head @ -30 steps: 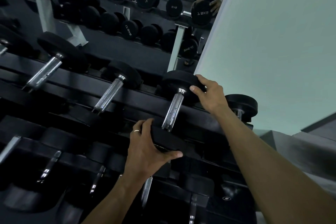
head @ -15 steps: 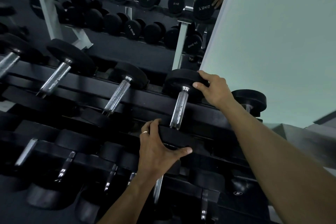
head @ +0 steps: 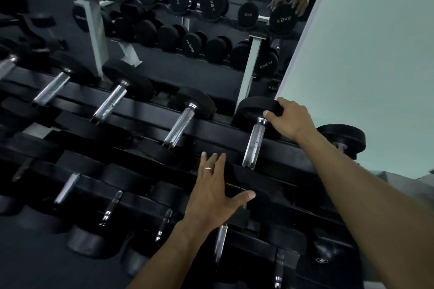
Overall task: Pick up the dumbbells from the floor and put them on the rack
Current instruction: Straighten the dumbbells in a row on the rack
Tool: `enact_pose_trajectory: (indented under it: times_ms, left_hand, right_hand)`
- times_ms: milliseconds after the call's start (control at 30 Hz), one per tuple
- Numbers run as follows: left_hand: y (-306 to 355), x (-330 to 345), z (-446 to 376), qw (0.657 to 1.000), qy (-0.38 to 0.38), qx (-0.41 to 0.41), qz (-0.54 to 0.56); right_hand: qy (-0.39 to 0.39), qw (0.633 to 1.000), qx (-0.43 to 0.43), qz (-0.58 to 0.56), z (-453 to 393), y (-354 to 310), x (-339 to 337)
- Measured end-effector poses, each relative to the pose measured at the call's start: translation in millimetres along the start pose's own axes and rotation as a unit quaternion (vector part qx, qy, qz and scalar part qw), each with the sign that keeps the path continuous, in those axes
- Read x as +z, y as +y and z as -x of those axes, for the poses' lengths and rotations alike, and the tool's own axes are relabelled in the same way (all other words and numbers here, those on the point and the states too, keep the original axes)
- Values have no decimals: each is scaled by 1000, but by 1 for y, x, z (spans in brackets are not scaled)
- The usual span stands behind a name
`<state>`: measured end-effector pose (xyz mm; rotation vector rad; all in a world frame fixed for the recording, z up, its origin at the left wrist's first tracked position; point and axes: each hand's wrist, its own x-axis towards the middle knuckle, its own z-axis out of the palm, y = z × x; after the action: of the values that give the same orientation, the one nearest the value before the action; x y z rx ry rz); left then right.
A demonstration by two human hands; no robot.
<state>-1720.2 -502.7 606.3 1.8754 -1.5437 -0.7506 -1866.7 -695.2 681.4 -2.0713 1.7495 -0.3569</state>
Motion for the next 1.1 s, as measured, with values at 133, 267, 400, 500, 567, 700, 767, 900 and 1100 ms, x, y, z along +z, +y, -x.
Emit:
enact_pose_trajectory:
  times_ms: [133, 267, 400, 500, 567, 700, 767, 900, 1100]
  left_hand:
    - [-28, -43, 0, 996, 24, 53, -69]
    - [-63, -86, -15, 977, 79, 103, -168]
    - [-99, -121, -33, 978, 43, 61, -193]
    - [-116, -136, -46, 985, -12, 14, -170]
    - [-127, -140, -58, 989, -36, 6, -143]
    - [-136, -136, -76, 992, -76, -12, -104]
    - [-141, -130, -78, 992, -79, -23, -94]
    - [-145, -118, -73, 997, -18, -13, -72]
    - [-141, -110, -67, 999, 0, -42, -33]
  right_hand:
    - [43, 998, -23, 50, 2, -26, 23]
    - [81, 989, -81, 97, 10, -61, 47]
    - [26, 994, -101, 12, 10, -94, 75]
    - [-24, 995, -91, -33, 0, -112, 83]
    - [-47, 994, -82, -59, -9, -122, 87]
    - [-87, 991, -67, -82, -29, -137, 97]
    - [-59, 994, -58, -75, -36, -141, 103]
    - [-7, 996, -71, -49, -37, -139, 110]
    - [-31, 993, -113, 0, -49, -147, 105]
